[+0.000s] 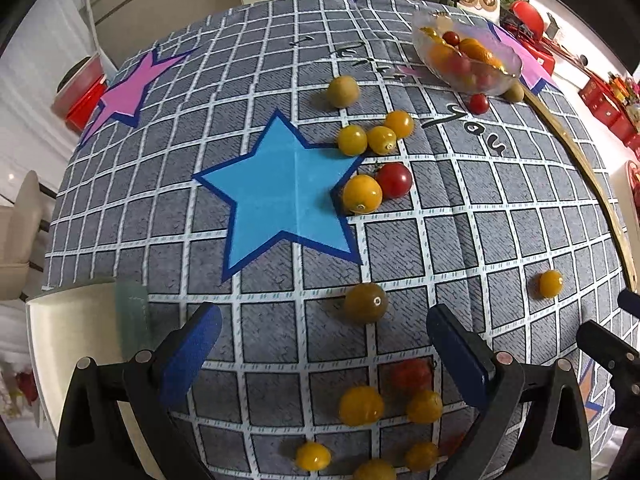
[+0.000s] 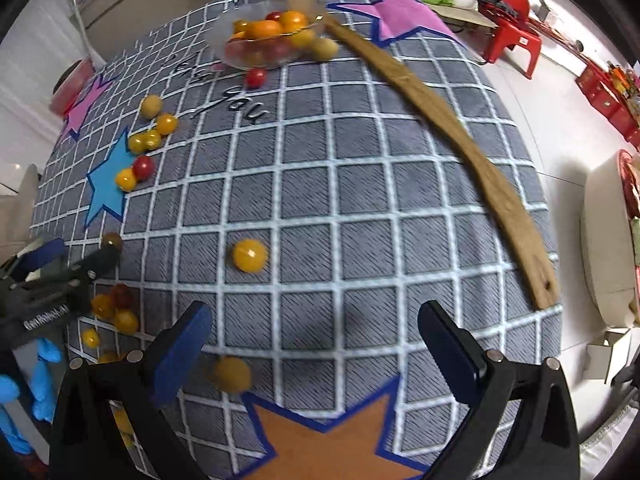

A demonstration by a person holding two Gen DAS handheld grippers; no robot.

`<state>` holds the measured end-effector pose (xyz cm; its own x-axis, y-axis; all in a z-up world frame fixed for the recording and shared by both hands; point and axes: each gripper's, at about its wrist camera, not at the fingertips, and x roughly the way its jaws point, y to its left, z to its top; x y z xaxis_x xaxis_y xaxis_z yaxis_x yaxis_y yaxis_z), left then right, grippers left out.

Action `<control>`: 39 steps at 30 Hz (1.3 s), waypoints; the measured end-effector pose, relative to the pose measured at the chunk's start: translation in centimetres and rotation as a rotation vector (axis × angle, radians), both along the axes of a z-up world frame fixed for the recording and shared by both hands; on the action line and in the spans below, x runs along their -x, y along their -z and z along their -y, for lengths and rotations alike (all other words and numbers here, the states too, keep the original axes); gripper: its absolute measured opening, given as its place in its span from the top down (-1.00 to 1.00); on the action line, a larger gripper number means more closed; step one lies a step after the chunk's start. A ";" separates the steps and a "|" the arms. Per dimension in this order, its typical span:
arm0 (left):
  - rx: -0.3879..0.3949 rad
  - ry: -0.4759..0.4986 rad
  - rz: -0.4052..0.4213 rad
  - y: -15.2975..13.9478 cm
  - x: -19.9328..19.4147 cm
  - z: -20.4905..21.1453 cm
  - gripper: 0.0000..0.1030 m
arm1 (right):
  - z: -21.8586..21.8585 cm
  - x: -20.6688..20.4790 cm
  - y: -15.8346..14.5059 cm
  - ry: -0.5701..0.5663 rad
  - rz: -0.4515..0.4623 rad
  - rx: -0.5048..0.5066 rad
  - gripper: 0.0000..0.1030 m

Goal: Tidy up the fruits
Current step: 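Grasp a brownish tomato with the left tool while the right tool grasps a yellow tomato, then carry both tomatoes to the white tray and open both tools to drop them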

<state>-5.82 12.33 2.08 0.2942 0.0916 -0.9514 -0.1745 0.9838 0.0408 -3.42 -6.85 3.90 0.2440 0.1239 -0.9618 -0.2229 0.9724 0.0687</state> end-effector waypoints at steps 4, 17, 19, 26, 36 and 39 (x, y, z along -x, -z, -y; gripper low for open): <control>0.012 0.008 -0.010 0.6 -0.7 0.5 -0.63 | -0.7 -0.7 0.2 -0.017 -0.014 -0.006 -0.80; 0.041 0.017 0.008 0.5 -0.8 2.0 -0.01 | -3.6 -2.0 2.0 -0.074 -0.022 0.050 0.01; 0.044 0.027 0.017 0.3 -0.5 2.3 0.54 | -3.9 -2.0 2.0 -0.080 -0.016 0.060 0.47; 0.109 0.012 0.041 -0.6 0.9 2.2 0.56 | -2.9 -1.3 1.7 -0.074 -0.045 -0.024 0.62; 0.120 -0.027 0.081 -3.9 3.5 -0.1 0.56 | -3.4 0.4 -0.3 -0.101 -0.059 -0.102 0.62; 0.104 -0.048 0.088 -4.7 4.5 -1.5 0.56 | -4.6 0.8 -1.0 -0.123 -0.059 -0.114 0.62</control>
<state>-10.28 13.83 6.79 0.3747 0.0097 -0.9271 -0.2197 0.9724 -0.0786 -4.24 -2.29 4.85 0.1639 0.2589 -0.9519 -0.3323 0.9230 0.1938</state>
